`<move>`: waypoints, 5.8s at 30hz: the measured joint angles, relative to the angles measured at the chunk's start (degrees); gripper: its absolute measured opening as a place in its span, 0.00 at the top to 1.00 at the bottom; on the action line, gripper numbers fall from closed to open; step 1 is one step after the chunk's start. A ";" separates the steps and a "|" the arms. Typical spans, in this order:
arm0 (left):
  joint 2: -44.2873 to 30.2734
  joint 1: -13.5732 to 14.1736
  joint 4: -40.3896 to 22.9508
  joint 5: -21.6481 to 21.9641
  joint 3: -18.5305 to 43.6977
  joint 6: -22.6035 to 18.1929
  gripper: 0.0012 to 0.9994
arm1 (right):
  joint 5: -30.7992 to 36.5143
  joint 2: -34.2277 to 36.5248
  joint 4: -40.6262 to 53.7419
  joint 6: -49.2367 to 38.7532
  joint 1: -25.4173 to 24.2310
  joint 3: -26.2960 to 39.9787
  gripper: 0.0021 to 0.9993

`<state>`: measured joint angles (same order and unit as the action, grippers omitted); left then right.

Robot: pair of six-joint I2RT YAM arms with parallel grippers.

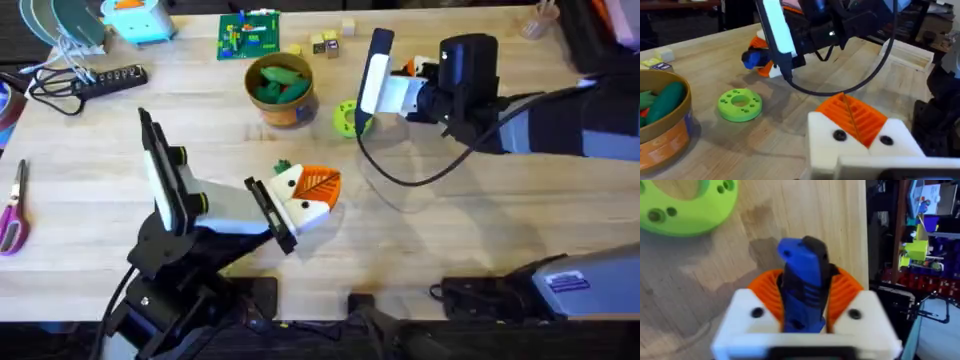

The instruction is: Pick up the gripper from the table and insert it into the empty holder that is missing its gripper. Then pick up a screw, insert it into the mounting hole, and use the screwdriver to tighten it. Finally, clean up the table by picking up the vegetable and placing it into the bucket.

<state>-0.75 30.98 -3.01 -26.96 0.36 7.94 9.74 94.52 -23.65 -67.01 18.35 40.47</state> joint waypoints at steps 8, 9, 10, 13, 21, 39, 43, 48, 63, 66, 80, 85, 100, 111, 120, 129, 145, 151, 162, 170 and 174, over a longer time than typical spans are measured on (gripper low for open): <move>0.00 0.00 -0.01 0.02 0.00 -0.01 0.99 | 0.20 -0.06 -0.70 13.76 0.00 0.86 0.01; 0.02 0.00 0.00 0.02 0.00 0.00 0.99 | 0.29 -0.07 -0.71 15.82 0.00 0.92 0.01; 0.00 0.00 0.00 0.02 0.00 -0.02 0.99 | 0.35 -0.07 -0.69 18.02 0.00 0.94 0.01; 0.00 0.00 0.02 0.08 0.00 -0.22 0.86 | 0.52 -0.47 -0.51 25.25 0.00 0.94 0.01; 0.01 0.00 0.00 0.20 0.00 -0.04 0.01 | 0.54 -7.26 -0.58 43.92 0.00 0.94 0.01; -4.79 0.00 -19.82 21.65 15.65 7.61 0.00 | 0.52 -13.84 3.20 56.77 6.66 0.96 0.01; -14.38 0.00 -26.29 26.57 24.89 10.27 0.00 | 0.53 -13.84 3.20 56.79 7.02 0.96 0.01; -29.73 0.00 -33.51 28.37 34.40 15.46 0.01 | 0.53 -13.84 3.18 56.89 7.02 0.96 0.01; -53.62 0.00 -38.20 22.67 38.18 36.06 0.00 | 0.54 -13.84 3.20 57.01 7.02 0.96 0.01; -56.04 0.00 -40.36 22.70 38.21 43.08 0.00 | 0.52 -13.84 3.20 57.01 7.02 0.96 0.01; -67.64 0.00 -41.20 27.04 38.21 58.71 0.01 | 0.52 -13.84 3.22 57.21 7.02 0.96 0.01; -72.37 0.00 -41.10 27.68 38.28 59.14 0.01 | 0.54 -13.84 3.60 57.21 7.02 0.96 0.01; -74.70 -1.29 -39.82 29.18 39.15 60.01 0.90 | 0.52 -13.84 6.77 57.21 7.02 0.96 0.01; -74.93 -1.36 -45.82 29.15 51.66 56.23 0.98 | 0.52 -13.84 6.79 57.21 7.02 0.96 0.01; -74.73 -3.51 -40.32 44.12 63.98 50.66 0.98 | 0.52 -13.84 6.79 57.21 7.02 0.96 0.01; -79.55 -9.13 -30.24 53.94 63.98 50.31 0.98 | 0.52 -13.84 6.79 57.23 7.02 0.96 0.01; -84.78 -9.92 -28.49 51.82 63.98 49.90 0.01 | 0.53 -13.84 7.20 57.23 7.02 0.96 0.01; -84.78 -9.92 -30.28 51.78 63.98 47.98 0.01 | 0.52 -13.84 14.49 57.67 7.02 0.96 0.01; -75.66 -9.92 -37.53 44.38 63.98 30.71 0.01 | -1.54 -19.81 34.32 62.57 7.04 3.69 0.01; -65.47 -9.92 -51.50 38.82 63.98 14.40 0.01 | -9.80 -30.07 54.91 63.87 7.04 11.36 0.01; -62.09 -9.92 -56.92 38.29 63.98 8.77 0.01 | -11.36 -35.08 61.34 64.34 7.04 12.86 0.01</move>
<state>-62.85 21.06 -59.93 11.33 64.34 16.72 -1.61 59.44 37.69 -2.67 25.39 53.32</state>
